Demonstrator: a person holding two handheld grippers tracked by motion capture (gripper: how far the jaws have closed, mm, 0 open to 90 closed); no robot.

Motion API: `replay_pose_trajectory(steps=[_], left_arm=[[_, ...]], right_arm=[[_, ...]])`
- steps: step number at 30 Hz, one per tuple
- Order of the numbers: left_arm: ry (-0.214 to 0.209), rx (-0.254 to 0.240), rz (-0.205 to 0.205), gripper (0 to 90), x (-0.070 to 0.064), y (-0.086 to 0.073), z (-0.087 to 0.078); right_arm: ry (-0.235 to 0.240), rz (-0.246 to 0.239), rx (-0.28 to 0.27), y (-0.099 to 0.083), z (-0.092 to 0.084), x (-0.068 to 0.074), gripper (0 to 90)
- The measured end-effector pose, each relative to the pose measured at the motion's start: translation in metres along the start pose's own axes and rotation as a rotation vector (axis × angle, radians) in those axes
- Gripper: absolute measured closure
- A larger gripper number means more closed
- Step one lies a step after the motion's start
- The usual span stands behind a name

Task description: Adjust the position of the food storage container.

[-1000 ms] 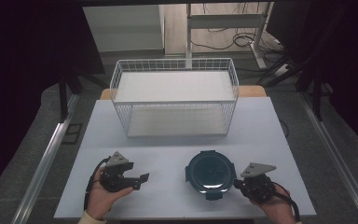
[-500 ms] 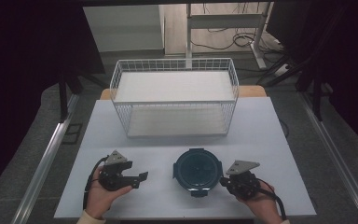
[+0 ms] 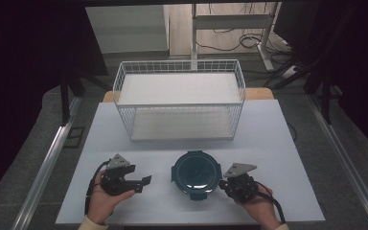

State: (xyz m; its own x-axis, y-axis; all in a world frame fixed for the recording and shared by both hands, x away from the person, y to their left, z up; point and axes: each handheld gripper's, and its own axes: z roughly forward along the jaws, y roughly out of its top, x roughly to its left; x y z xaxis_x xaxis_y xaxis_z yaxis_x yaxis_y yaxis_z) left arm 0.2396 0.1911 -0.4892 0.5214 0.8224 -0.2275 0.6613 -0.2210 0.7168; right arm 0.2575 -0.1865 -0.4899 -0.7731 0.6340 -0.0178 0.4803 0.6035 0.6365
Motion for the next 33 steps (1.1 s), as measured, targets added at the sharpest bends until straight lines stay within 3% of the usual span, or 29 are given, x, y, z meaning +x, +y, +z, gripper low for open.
replay_pose_trajectory(steps=[25, 33], left_arm=[[0.005, -0.011, -0.013, 22.2, 0.004, 0.0, -0.004], [0.006, -0.016, -0.017, 22.2, 0.006, 0.0, -0.006]], right_arm=[[0.041, -0.013, -0.002, 0.023, 0.025, 0.017, 89.6], [0.044, 0.008, -0.015, 0.03, 0.031, 0.018, 89.7]])
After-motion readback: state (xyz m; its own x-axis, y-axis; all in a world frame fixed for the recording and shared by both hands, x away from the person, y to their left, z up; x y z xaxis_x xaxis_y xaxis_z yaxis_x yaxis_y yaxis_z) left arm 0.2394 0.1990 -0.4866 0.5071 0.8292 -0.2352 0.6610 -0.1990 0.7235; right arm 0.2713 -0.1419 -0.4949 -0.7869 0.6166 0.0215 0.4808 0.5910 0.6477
